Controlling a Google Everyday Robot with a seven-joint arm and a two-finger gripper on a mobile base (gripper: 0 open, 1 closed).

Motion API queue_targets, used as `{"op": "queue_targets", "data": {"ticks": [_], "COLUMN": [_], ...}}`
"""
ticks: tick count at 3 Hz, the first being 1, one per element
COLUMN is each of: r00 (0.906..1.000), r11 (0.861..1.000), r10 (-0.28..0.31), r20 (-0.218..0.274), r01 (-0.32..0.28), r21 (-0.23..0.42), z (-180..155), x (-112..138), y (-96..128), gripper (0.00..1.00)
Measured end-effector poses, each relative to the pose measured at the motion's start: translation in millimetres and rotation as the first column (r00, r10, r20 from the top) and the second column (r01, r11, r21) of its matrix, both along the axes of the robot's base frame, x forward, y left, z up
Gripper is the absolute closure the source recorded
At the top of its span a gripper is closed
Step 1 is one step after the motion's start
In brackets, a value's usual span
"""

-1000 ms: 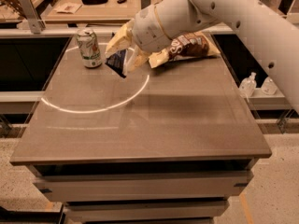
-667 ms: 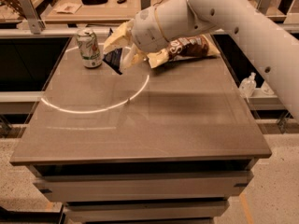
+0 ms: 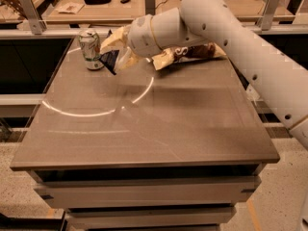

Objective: Move rxbar chocolate near 7up can

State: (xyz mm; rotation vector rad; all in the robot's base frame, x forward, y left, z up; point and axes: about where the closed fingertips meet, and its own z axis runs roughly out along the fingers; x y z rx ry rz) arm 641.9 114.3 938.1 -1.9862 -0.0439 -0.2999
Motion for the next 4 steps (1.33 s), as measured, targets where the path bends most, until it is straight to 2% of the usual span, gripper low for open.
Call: {"op": "queue_targets", "data": {"ticks": [1, 2, 3, 4], "r00": [0.9997, 0.9987, 0.9974, 0.9946], "r11": [0.999, 0.998, 0.998, 0.999], "r10": [-0.013, -0.020, -0.023, -0.046], "r20": [-0.021, -0.046, -0.068, -0.093], "r01": [0.013, 0.022, 0.027, 0.048], "r21": [0.043, 0.054, 0.056, 0.023], "z": [-11, -21, -31, -40], "x": [15, 24, 30, 33], "y": [12, 23, 33, 39], "gripper": [1.00, 1.00, 1.00, 1.00]}}
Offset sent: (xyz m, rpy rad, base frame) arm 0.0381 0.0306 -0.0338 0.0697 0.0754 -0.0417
